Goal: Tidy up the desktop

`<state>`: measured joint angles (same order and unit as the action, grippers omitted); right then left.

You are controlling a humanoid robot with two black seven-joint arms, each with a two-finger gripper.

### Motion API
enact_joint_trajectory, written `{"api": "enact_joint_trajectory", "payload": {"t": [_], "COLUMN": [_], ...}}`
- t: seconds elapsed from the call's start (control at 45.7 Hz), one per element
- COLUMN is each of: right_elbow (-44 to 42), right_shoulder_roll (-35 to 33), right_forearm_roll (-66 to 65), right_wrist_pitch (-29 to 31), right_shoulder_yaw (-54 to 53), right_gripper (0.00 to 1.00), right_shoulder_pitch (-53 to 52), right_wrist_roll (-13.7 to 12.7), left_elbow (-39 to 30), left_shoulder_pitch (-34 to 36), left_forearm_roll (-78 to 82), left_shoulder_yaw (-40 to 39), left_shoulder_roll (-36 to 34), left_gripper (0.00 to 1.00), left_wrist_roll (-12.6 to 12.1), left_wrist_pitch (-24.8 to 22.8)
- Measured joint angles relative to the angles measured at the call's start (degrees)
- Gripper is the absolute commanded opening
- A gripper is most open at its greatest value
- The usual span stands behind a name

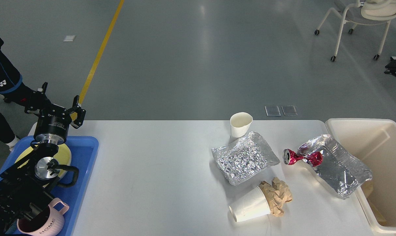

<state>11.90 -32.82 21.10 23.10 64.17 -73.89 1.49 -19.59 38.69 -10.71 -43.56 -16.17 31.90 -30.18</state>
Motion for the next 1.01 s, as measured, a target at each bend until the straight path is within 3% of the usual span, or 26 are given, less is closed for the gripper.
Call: {"api": "enact_joint_trajectory", "payload": {"t": [0.547,1.006], "right_elbow": [5.89,3.83], "right_shoulder_roll": [2.86,1.86], "right_forearm_roll": [-2.79,-2.19], "right_wrist_pitch": [0.10,-0.02], "right_shoulder_yaw": [-0.45,-0.54], "right_gripper": [1.00,1.00], "right_shoulder_pitch": [-8.57,-5.39], "right_wrist_roll": [-0.14,0.02], "left_elbow": [0.02,0.02], "left_shoulder_pitch": [0.00,0.00], "left_forearm_roll": [-0.01,-0.01], "left_shoulder_yaw": [0.04,0.03], "left_shoulder_roll": [0.00,0.00], "left_gripper": [0.97,0.97], "left_wrist_roll": [0.00,0.00], "left_wrist_pitch": [0.00,0.00]}}
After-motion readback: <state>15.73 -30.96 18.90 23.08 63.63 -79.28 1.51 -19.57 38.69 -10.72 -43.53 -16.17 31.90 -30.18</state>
